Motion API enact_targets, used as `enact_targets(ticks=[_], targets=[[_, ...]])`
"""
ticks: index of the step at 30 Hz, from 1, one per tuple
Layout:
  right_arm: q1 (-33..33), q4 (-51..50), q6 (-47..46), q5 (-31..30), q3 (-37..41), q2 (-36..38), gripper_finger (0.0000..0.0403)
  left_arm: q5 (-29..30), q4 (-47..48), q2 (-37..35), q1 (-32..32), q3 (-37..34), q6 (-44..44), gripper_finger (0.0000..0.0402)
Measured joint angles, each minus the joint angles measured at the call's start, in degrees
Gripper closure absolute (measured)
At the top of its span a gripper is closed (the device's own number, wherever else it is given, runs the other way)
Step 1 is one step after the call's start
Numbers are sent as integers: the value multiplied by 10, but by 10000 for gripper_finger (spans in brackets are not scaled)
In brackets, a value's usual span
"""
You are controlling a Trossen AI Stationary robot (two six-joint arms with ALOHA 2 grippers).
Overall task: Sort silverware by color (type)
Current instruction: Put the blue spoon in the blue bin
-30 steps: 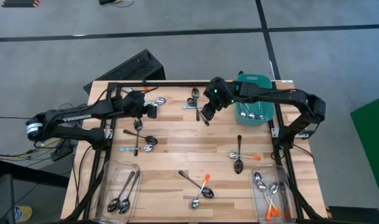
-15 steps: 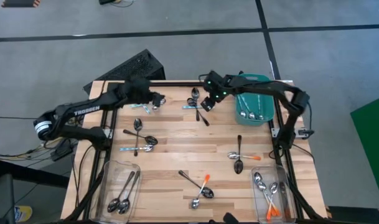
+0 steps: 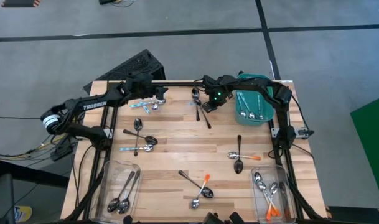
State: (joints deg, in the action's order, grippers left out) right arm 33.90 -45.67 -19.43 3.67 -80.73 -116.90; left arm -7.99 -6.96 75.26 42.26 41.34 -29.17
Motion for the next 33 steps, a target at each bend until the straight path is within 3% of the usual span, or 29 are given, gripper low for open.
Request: enact_targets(ticks=[12, 16, 22, 24, 28, 33], targets=[[-1, 52, 32, 61, 1, 3, 256, -9, -1, -1, -2, 0, 11, 210], [-1, 57, 34, 61, 1, 3, 295, -13, 0, -1, -2, 0, 11, 210], [-3, 49, 34, 100, 0, 6, 385, -18, 0, -1, -2, 0, 10, 210], [-5, 33, 33, 101, 0, 14, 391, -24, 0, -1, -2, 0, 10, 210], [-16, -23, 34, 58, 2, 42, 395, -49, 1, -1, -2, 0, 10, 210], [-40, -142, 43, -41, -33, 97, 397, -57, 19, -1, -3, 0, 11, 210]])
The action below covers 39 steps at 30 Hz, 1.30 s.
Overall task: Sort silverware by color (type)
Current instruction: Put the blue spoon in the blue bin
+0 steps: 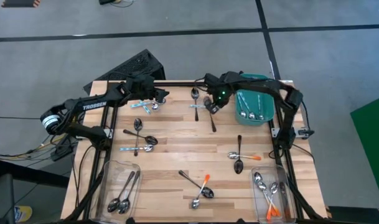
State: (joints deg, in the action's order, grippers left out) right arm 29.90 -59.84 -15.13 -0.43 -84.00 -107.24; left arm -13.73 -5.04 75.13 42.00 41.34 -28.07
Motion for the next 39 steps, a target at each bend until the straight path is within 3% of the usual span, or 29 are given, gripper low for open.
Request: enact_targets(ticks=[4, 9, 14, 19, 30, 34, 39], targets=[[-19, -96, -26, -73, -40, 37, 398, 7, 6, 0, 0, 0, 4, 210], [-20, -216, -68, -89, -80, 67, 398, 7, 6, 0, 0, 0, 4, 210], [-25, -261, -93, -158, -92, 115, 398, 7, 7, 0, 0, 0, 1, 210], [0, -302, -148, -265, -88, 158, 397, 0, 14, 0, 0, 0, -9, 210], [80, -299, -192, -249, 51, 244, 396, -10, 45, 0, -6, 0, -12, 210], [91, -269, -210, -207, 119, 255, 394, -8, 44, 0, -9, 0, -9, 210], [93, -240, -241, -187, 169, 255, 367, -4, 43, 0, -8, 0, -1, 210]])
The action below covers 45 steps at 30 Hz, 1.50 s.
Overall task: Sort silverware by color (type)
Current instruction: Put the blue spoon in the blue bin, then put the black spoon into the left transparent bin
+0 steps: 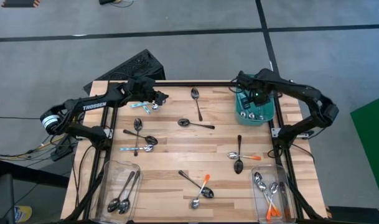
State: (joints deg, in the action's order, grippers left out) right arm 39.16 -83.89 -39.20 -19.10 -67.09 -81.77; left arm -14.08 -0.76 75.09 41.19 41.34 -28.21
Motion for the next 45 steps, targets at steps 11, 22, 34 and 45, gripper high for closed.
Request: enact_targets(ticks=[11, 22, 34, 45], targets=[[-28, 126, 56, 92, -12, 33, 268, -70, -28, 0, -12, 0, 60, 210], [-145, 452, 156, 164, -39, -3, 270, -61, -141, 0, -83, 0, 104, 210], [-233, 625, 262, 181, -39, -160, 271, -56, -157, -58, -120, 0, 158, 210], [-249, 660, 307, 218, -48, -277, 271, 22, -36, -137, -155, 0, 175, 210]])
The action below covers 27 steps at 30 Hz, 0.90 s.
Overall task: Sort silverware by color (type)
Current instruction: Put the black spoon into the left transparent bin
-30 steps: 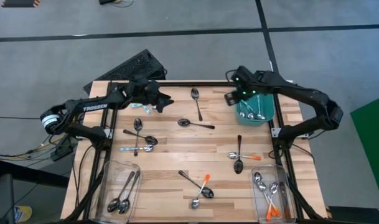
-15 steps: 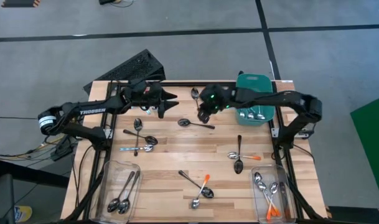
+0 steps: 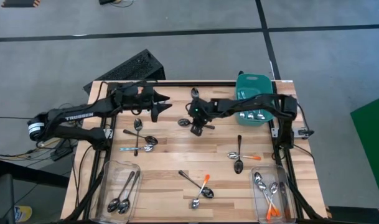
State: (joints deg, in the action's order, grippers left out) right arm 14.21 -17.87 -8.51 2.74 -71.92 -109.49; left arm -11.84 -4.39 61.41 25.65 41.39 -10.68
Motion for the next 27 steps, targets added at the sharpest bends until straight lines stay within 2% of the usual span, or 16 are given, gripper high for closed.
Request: enact_targets(ticks=[9, 13, 18, 27], targets=[[11, 4, 27, 12, -27, -52, 271, 59, 60, -23, -19, 0, -8, 210], [8, 0, 54, 34, -31, -62, 271, 74, 75, -23, -20, 0, -36, 210], [6, 1, 64, 31, -28, -62, 276, 92, 112, -23, -20, 0, -80, 210], [26, -12, 54, 19, -28, -61, 380, 93, 166, -23, -22, 0, -116, 210]])
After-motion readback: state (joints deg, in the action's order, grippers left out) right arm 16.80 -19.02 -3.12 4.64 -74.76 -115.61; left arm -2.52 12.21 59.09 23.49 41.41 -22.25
